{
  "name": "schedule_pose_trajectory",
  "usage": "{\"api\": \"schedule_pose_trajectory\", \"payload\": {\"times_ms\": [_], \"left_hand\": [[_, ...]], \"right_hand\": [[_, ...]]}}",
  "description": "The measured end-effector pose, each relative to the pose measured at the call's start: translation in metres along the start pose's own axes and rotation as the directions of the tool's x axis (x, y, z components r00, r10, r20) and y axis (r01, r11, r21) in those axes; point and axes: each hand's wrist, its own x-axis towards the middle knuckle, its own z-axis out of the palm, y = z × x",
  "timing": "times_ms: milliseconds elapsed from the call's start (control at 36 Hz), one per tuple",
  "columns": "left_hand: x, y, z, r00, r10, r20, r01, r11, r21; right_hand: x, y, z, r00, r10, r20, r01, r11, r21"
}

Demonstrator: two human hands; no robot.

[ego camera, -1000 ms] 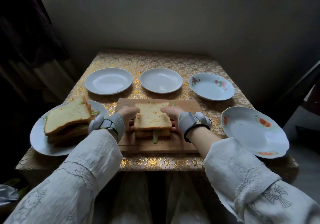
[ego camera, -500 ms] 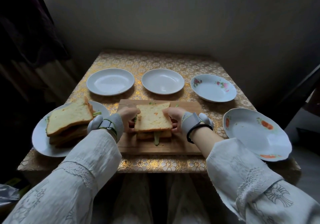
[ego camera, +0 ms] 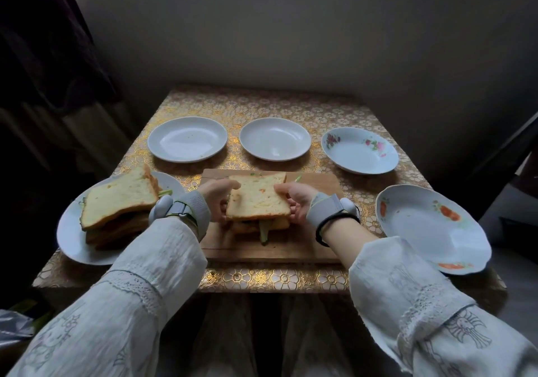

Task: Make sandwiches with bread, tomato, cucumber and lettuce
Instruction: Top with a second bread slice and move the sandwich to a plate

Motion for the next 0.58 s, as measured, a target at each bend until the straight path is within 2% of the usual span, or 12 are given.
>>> {"api": "schedule_pose_trajectory", "payload": {"times_ms": [139, 306, 417, 583], "left_hand": [[-0.008, 0.012, -0.005, 1.000, 0.022, -0.004, -0.022, 0.999, -0.049], [-0.032, 0.037, -0.028, 0.990, 0.124, -0.070, -0.132, 0.985, -0.112], [-0.047, 0.044, -0.063, 0.975, 0.178, -0.134, -0.197, 0.969, -0.147], [-0.069, 0.042, -0.120, 0.951, 0.216, -0.220, -0.266, 0.937, -0.228]], "right_hand": [[-0.006, -0.017, 0.004, 0.999, -0.037, 0.007, 0.037, 0.999, 0.001], [-0.018, -0.042, 0.026, 0.995, -0.094, 0.029, 0.094, 0.996, 0.009], [-0.030, -0.060, 0.061, 0.990, -0.120, 0.069, 0.122, 0.992, -0.032], [-0.043, -0.067, 0.118, 0.976, -0.138, 0.168, 0.141, 0.990, -0.006]]}}
